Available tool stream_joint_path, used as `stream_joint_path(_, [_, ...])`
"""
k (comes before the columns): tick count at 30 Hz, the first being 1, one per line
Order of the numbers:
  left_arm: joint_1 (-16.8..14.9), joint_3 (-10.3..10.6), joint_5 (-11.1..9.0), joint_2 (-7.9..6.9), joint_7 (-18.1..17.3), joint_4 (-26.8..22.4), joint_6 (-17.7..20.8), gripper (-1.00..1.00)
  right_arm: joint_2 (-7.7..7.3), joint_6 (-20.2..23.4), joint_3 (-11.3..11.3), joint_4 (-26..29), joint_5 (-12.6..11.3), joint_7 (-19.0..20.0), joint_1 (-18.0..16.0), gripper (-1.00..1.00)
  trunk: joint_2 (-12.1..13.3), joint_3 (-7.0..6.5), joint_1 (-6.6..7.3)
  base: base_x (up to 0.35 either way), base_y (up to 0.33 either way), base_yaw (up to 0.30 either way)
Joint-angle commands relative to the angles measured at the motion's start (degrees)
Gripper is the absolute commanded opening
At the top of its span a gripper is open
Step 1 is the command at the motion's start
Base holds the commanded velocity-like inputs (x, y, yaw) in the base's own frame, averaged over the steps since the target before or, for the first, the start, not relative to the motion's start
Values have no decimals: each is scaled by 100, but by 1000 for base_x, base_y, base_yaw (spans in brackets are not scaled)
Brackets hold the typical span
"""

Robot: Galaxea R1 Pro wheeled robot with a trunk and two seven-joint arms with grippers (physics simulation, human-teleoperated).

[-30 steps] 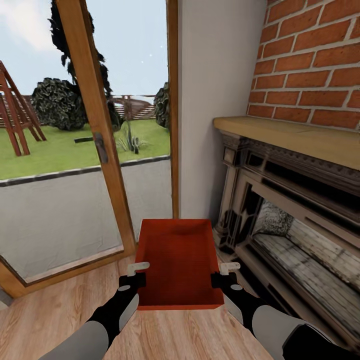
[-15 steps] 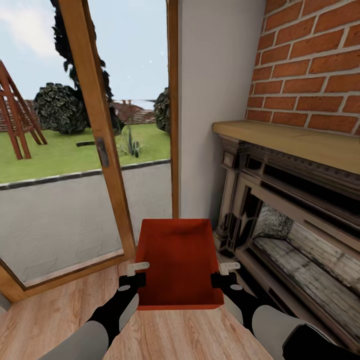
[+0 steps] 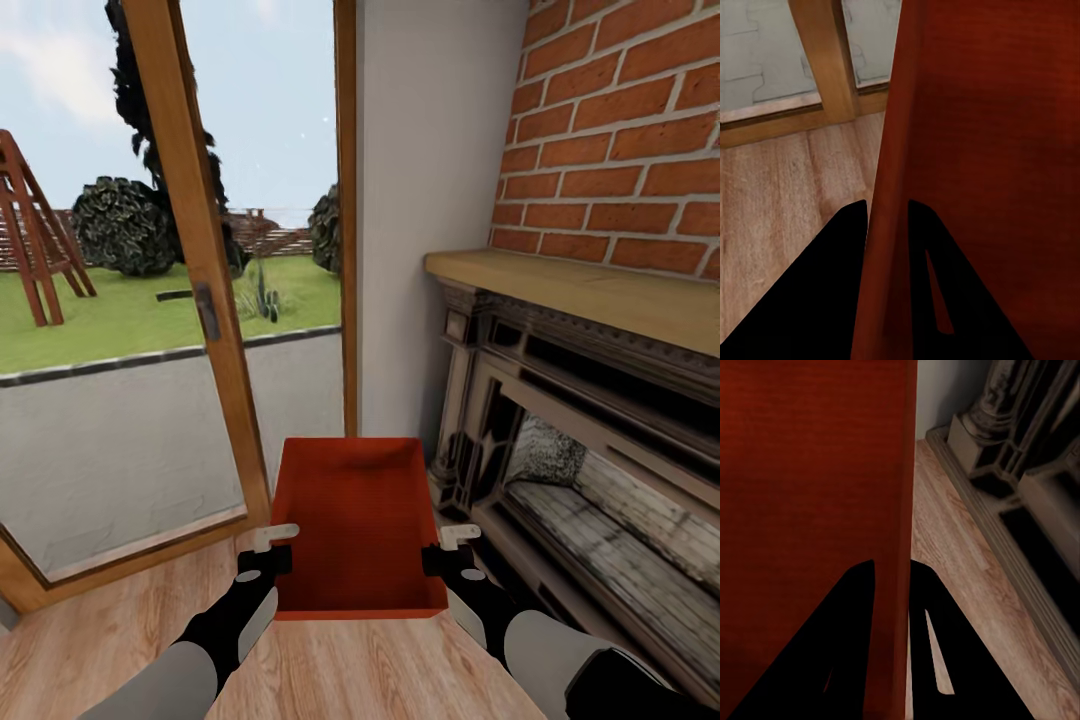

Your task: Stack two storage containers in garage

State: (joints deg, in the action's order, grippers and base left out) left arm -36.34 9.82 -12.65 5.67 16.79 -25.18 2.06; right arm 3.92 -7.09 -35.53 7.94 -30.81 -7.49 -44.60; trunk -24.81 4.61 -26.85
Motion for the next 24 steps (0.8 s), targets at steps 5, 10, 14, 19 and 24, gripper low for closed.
stream_joint_path(5, [-5,-6,82,4,70,-28,-189,-100,77,-38,51,-30,-122,-173,-4,-100,-12,-33,-3,0,0,0])
stream_joint_path(10, [-5,-6,84,2,70,-30,-189,-100,75,-38,49,-30,-121,-173,-4,-100,-12,-78,-3,0,0,0])
stream_joint_path(14, [-5,-6,87,0,70,-31,-189,-100,76,-38,49,-30,-121,-174,-4,-100,-12,-114,-3,0,0,0])
stream_joint_path(19, [-5,-6,87,0,70,-31,-189,-100,78,-38,49,-30,-118,-174,-4,-100,-12,-159,-3,0,0,0])
stream_joint_path(24, [-5,-6,88,0,70,-31,-189,-100,75,-38,49,-30,-118,-171,-4,-100,-12,-204,-3,0,0,0])
